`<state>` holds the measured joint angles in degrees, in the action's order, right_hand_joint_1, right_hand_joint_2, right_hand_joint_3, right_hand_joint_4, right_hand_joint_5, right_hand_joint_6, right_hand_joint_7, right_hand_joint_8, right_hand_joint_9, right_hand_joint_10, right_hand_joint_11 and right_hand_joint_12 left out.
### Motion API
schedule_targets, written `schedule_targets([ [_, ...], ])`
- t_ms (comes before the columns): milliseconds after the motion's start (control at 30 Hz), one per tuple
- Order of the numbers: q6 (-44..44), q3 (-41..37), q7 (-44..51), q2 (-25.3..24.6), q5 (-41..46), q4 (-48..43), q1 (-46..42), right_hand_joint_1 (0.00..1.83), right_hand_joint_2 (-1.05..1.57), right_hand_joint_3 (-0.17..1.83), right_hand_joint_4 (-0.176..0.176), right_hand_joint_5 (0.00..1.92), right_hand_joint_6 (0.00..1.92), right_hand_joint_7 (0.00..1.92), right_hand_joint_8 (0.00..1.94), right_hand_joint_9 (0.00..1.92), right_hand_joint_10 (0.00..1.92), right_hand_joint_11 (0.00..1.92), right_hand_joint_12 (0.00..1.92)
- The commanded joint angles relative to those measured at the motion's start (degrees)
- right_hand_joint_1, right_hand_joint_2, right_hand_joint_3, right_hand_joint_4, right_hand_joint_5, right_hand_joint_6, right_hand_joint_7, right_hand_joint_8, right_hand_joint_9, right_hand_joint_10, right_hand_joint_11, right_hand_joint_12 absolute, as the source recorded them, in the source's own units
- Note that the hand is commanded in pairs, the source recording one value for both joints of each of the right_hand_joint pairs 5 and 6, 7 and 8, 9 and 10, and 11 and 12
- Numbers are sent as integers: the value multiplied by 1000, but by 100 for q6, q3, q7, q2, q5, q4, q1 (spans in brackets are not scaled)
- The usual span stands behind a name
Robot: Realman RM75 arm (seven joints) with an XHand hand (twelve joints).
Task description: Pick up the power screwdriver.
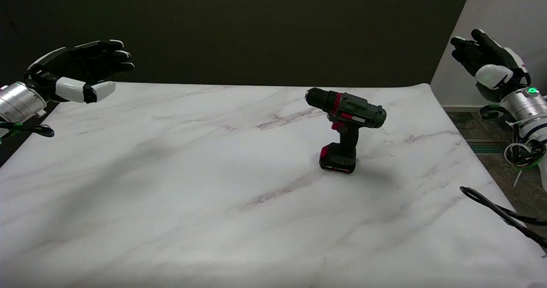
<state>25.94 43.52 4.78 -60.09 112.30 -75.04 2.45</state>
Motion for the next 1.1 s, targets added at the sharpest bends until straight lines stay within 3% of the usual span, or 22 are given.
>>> schedule_targets([
  [33, -813, 514, 8, -506, -2192, -497, -468, 1017, -573, 418, -175, 0, 0, 266, 266, 151, 151, 138, 138],
  [233, -1414, 700, 8, -896, -2230, -503, -676, 1007, -612, 506, -121, 39, 39, 217, 217, 91, 91, 81, 81],
  [467, -1422, 844, 0, -1119, -2179, -516, -754, 1005, -600, 486, -93, 36, 36, 197, 197, 107, 107, 104, 104],
  [1100, -1404, 1375, 0, -1250, -1763, -583, -770, 997, -562, 501, -91, 16, 16, 141, 141, 148, 148, 155, 155],
])
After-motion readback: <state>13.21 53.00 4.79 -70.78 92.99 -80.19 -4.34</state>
